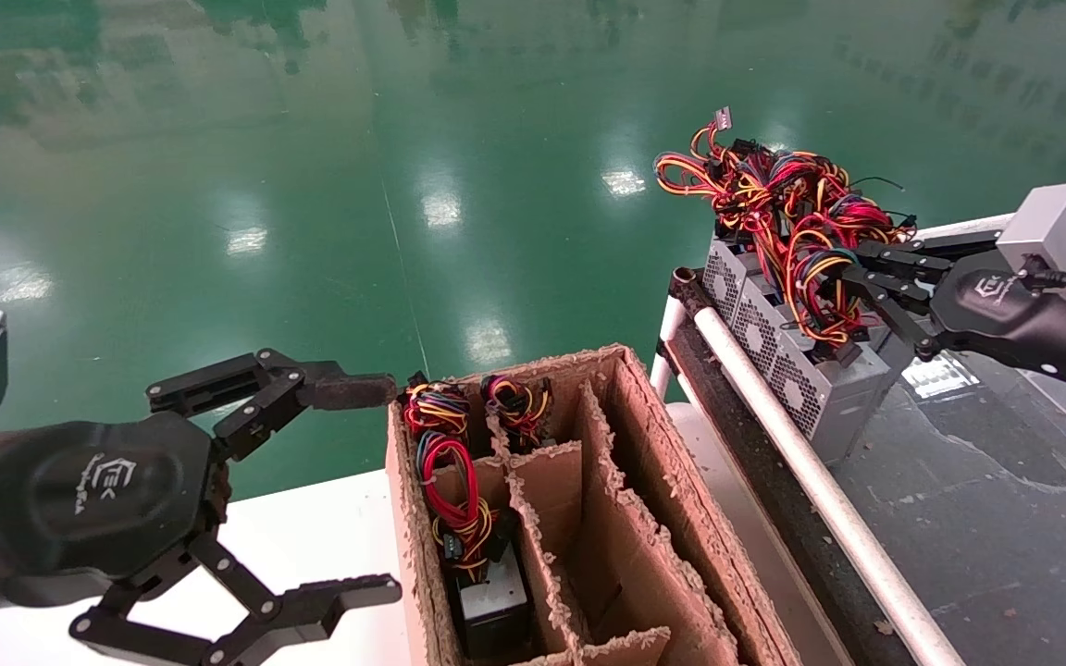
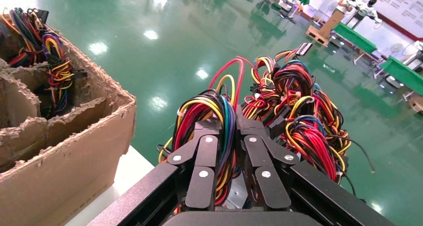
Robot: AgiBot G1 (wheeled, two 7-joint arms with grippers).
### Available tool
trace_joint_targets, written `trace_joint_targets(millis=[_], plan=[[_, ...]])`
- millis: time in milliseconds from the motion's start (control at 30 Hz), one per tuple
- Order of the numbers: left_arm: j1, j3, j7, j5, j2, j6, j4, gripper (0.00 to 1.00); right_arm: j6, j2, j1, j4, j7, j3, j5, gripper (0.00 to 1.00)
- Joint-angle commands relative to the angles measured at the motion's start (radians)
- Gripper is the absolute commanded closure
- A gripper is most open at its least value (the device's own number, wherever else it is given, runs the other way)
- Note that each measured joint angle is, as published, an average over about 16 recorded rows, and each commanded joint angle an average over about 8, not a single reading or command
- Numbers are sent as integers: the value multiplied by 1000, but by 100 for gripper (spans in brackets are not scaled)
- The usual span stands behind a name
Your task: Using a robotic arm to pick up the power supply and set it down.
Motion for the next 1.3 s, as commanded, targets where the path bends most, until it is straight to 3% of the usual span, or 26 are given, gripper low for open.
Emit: trace_joint_targets(millis=[33,800,1033,1300], plan=[[0,0,0,0,0,0,0,0,-7,-3,6,-13,-4,-2,-2,0],[0,1,0,0,0,0,0,0,-97,18,95,-138,34,-53,-65,0],[0,1,0,0,0,0,0,0,-153,45,120,-179,85,-26,-13,0],[0,1,0,-1,0,-1,0,0,-165,37,120,-220,129,21,77,0]])
